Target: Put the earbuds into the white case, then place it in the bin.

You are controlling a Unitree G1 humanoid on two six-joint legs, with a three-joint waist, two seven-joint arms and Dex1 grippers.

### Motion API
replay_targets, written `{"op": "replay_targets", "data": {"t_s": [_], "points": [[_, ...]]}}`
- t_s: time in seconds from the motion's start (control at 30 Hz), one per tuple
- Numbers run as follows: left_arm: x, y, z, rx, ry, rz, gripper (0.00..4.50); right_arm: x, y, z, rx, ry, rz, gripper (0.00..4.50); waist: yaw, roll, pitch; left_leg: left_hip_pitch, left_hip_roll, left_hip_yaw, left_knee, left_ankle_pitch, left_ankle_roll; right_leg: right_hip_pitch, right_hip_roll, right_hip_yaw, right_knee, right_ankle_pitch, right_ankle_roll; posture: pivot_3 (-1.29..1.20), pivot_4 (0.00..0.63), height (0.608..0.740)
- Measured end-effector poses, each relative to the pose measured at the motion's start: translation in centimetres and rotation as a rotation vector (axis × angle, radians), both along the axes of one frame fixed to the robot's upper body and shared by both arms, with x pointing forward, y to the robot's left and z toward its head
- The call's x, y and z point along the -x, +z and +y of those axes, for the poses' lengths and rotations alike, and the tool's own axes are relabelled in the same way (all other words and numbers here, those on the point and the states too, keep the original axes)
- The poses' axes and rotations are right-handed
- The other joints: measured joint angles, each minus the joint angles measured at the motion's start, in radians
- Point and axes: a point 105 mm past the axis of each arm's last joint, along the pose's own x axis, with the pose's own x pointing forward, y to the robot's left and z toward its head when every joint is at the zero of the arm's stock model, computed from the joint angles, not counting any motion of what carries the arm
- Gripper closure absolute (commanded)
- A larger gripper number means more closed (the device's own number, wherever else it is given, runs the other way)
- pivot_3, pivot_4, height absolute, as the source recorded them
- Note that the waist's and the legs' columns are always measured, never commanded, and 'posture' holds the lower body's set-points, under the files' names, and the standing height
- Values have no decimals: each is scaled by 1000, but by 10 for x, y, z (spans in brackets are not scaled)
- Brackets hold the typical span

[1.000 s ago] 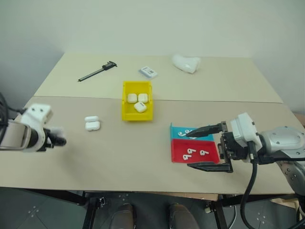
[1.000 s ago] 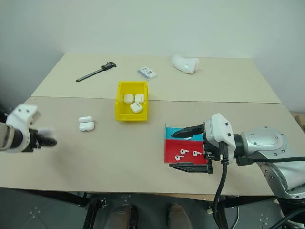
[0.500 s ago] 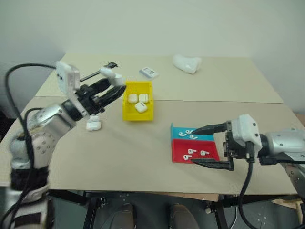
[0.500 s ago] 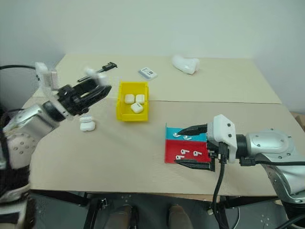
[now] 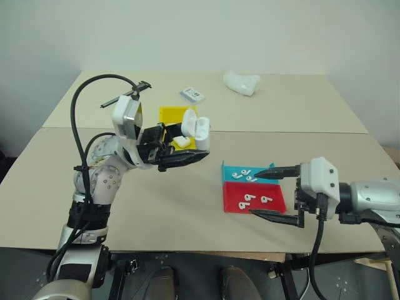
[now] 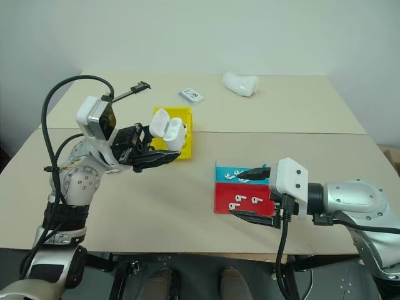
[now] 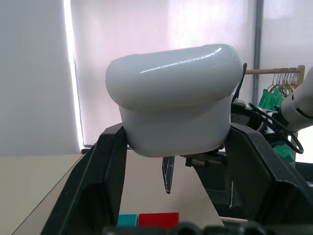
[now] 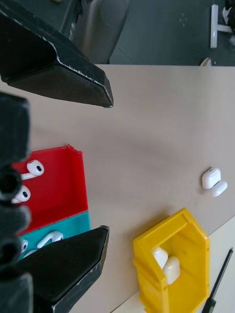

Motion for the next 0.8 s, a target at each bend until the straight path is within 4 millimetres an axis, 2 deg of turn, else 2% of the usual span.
{"op": "replay_targets", "data": {"t_s": [0.17, 0.27, 0.43, 0.53, 0.63, 0.8], "points": [[3, -9, 1, -50, -3, -39, 1776, -8, -8, -2, 103, -49, -10, 0, -8, 0, 0, 1, 0, -1, 0, 0, 0, 0, 0, 0, 1, 0, 0, 0, 150, 740], [3, -15, 1, -79, -4, -41, 1776, -18, -8, -5, 216, -91, 5, 573, -8, 0, 0, 1, 1, -1, 0, 0, 0, 0, 1, 0, 1, 0, 0, 0, 150, 740], [6, -17, 0, -80, -5, -43, 1776, -22, -15, -1, 353, -73, 44, 2209, -7, 0, 0, 0, 1, -2, 0, 0, 1, -2, 0, 2, 0, 0, 0, 0, 150, 740], [8, -18, -1, -79, 2, -45, 1776, -25, -33, 0, 485, -48, 73, 2209, -6, 0, 0, 0, 1, -1, 0, -1, 1, -2, 0, 1, 0, 0, 0, 0, 150, 740], [10, -18, -3, -73, 9, -57, 1776, -35, -47, -9, 613, -61, 90, 2209, -6, 0, 0, 0, 1, -1, 1, -1, 1, -2, 0, 1, 0, 0, 0, 0, 150, 740], [12, -18, -4, -56, 28, -60, 1776, -50, -53, -19, 730, -90, 96, 2209, -6, 0, 0, -1, 1, -1, 1, -1, 1, -3, 0, 1, 0, 0, 0, 0, 150, 740]]}}
